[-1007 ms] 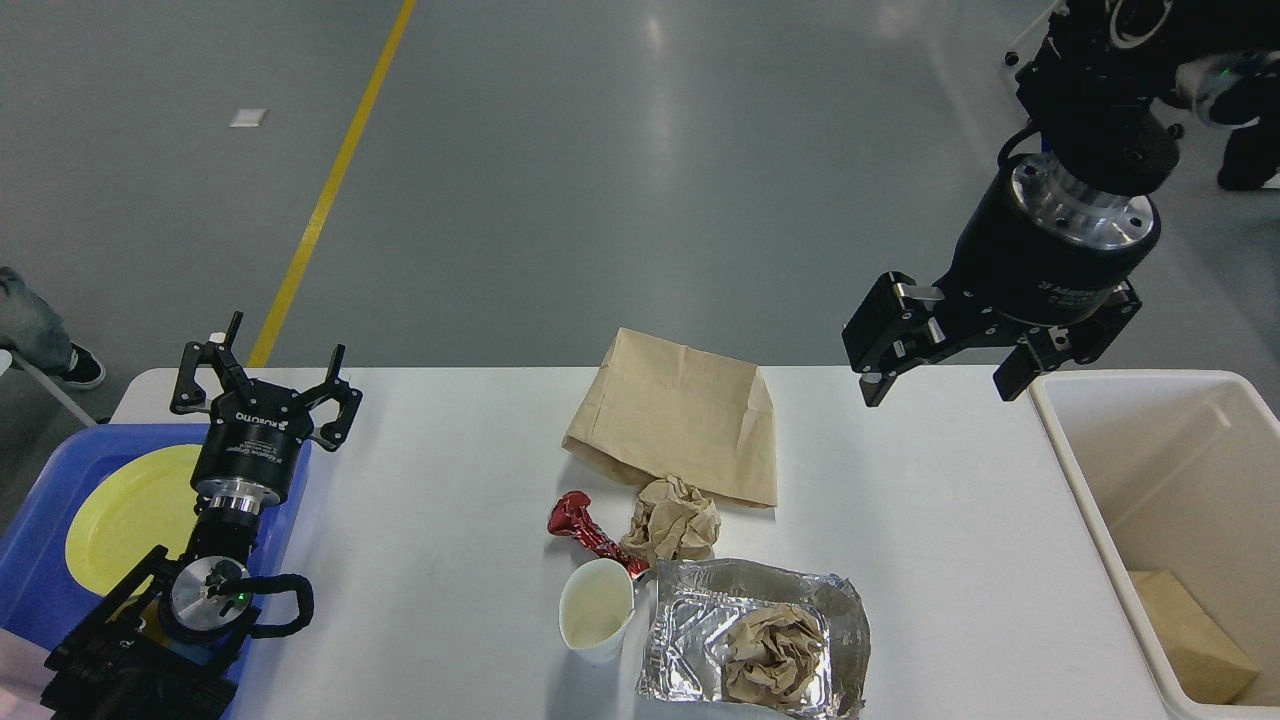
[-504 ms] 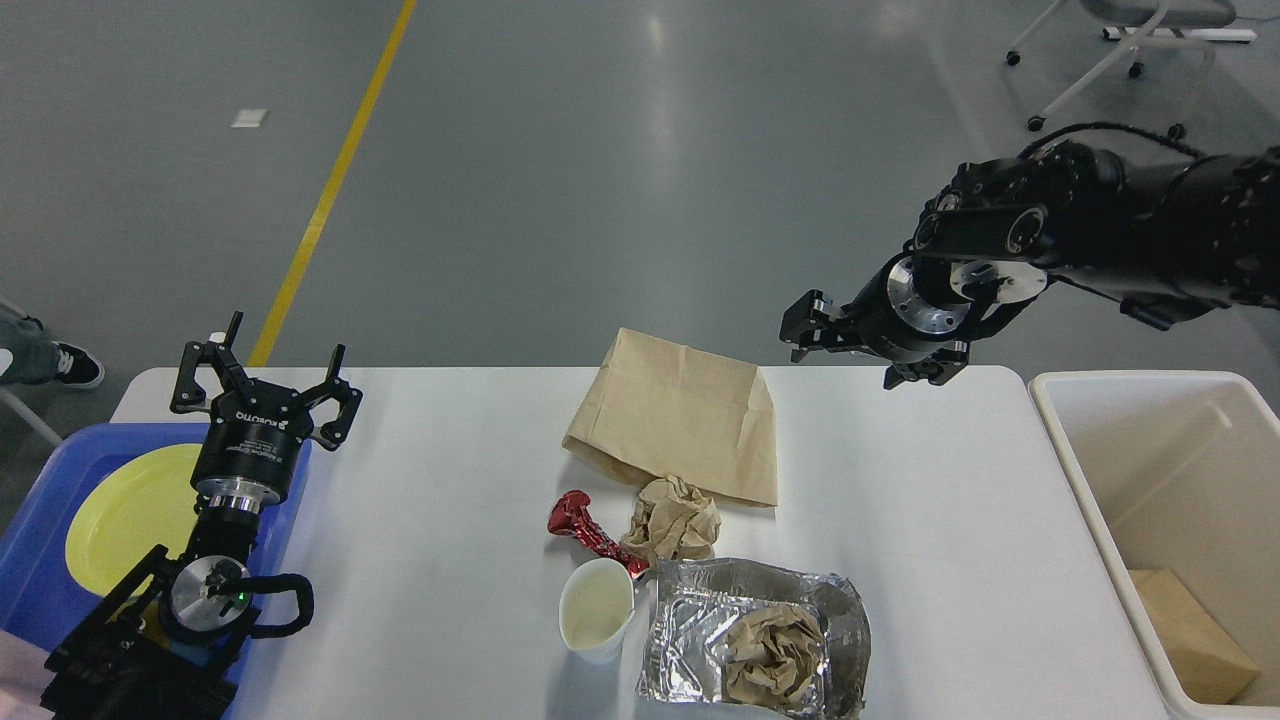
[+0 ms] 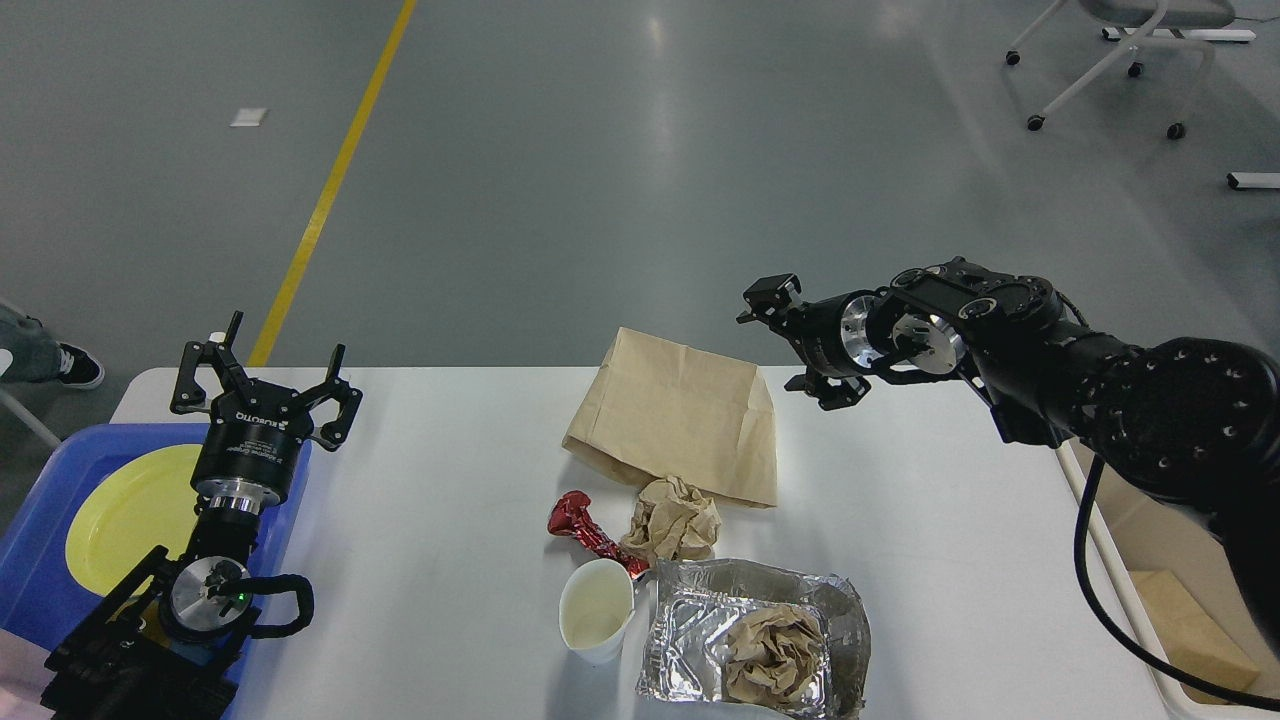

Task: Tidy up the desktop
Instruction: 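Move the right gripper over to the other brown paper bag, then lower the right gripper and grasp the paper bag's edge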

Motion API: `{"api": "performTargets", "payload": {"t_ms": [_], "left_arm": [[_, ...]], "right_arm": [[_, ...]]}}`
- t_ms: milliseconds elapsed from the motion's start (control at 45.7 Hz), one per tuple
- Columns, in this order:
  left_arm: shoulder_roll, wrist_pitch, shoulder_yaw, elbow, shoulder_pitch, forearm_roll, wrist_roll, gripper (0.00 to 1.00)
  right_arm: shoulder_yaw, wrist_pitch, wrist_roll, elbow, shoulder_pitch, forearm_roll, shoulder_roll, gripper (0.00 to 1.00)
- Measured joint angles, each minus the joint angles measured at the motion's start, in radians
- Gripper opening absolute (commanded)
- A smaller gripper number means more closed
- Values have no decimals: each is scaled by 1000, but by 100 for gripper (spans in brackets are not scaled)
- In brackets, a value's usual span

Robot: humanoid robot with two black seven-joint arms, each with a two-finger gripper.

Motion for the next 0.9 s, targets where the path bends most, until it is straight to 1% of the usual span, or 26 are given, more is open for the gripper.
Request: {"api": "performTargets", "payload": {"t_ms": [44,131,263,394,547,744,898], "left_arm": [[0,0,0,0,0,0,0,99],[0,0,0,0,0,0,0,99],[0,0,0,0,0,0,0,99],[0,0,0,0,0,0,0,99],[0,0,0,0,0,0,0,99],[0,0,0,0,0,0,-1,99],[0,0,0,0,0,0,-1,99]], "right_arm": [[-9,-36,0,-3,-12,-25,13,100],[-54,-102,7,-3,-47,-165,34,100],[-68,-140,21,6,-94,-354,53,100],[-47,-156,41,4,-133,-383,75,100],[-3,-174,46,3,-161,-386,90,100],[4,-301,46,1,-216,-403,124,100],[3,-332,45,-1,-234,-403,127,100]]}}
